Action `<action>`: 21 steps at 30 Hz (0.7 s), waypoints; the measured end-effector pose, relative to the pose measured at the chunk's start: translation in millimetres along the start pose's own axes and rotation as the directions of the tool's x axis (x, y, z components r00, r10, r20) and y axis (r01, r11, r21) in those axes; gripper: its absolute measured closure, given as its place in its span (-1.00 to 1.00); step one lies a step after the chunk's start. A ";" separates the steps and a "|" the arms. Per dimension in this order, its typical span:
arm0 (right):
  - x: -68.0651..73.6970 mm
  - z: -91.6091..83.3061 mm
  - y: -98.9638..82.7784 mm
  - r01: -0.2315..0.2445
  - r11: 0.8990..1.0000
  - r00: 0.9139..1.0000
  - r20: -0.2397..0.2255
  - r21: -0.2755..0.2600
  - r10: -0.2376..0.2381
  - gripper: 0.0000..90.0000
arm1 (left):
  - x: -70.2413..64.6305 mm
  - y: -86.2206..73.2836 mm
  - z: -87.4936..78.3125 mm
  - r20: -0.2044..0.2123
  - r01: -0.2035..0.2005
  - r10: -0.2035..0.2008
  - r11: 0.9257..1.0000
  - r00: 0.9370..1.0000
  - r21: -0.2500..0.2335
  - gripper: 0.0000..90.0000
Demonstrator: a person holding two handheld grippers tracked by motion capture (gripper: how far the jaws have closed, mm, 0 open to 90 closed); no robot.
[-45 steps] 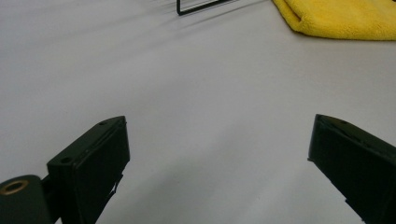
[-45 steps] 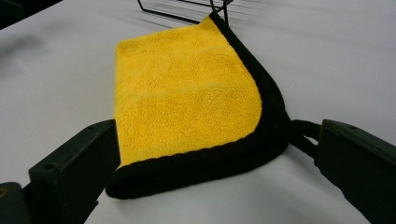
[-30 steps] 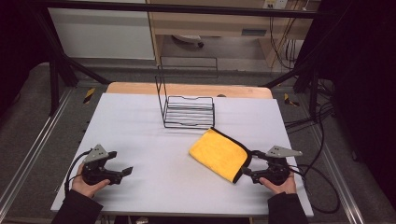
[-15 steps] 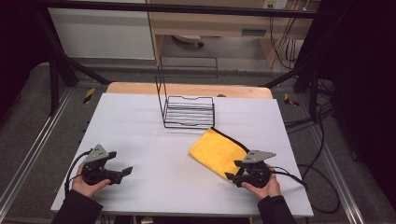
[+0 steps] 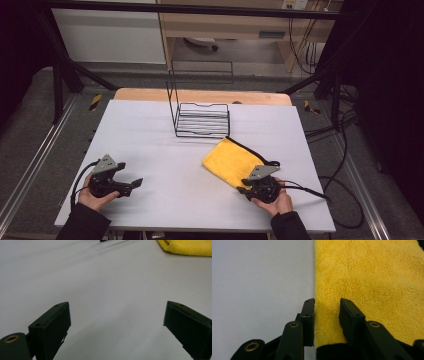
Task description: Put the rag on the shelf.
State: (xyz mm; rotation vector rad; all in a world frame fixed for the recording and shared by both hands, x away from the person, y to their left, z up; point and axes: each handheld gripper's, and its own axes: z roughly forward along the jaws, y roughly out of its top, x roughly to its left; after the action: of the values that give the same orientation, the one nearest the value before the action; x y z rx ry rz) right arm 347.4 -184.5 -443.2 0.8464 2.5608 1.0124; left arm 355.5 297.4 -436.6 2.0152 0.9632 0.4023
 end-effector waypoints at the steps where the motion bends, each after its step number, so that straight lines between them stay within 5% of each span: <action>1: 0.7 0.7 0.5 0.007 1.000 1.000 0.005 0.003 -0.007 0.46 | -0.1 0.1 -0.2 0.000 0.001 -0.001 1.000 1.000 -0.001 -0.84; 14: 2.3 2.3 3.8 0.087 0.996 0.996 0.029 0.036 -0.088 0.78 | -0.6 -0.6 -1.3 0.004 0.003 -0.003 1.000 1.000 -0.005 -0.82; 21: -4.4 -0.4 9.3 0.028 0.998 1.000 -0.004 0.048 -0.028 0.89 | 0.3 -0.7 -1.3 0.003 0.003 -0.003 1.000 1.000 -0.002 -0.82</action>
State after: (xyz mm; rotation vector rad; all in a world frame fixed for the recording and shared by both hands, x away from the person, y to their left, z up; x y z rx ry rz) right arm 354.7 -181.9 -436.4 0.8189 2.6020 0.9480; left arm 354.6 298.5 -436.5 2.0118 0.9637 0.3980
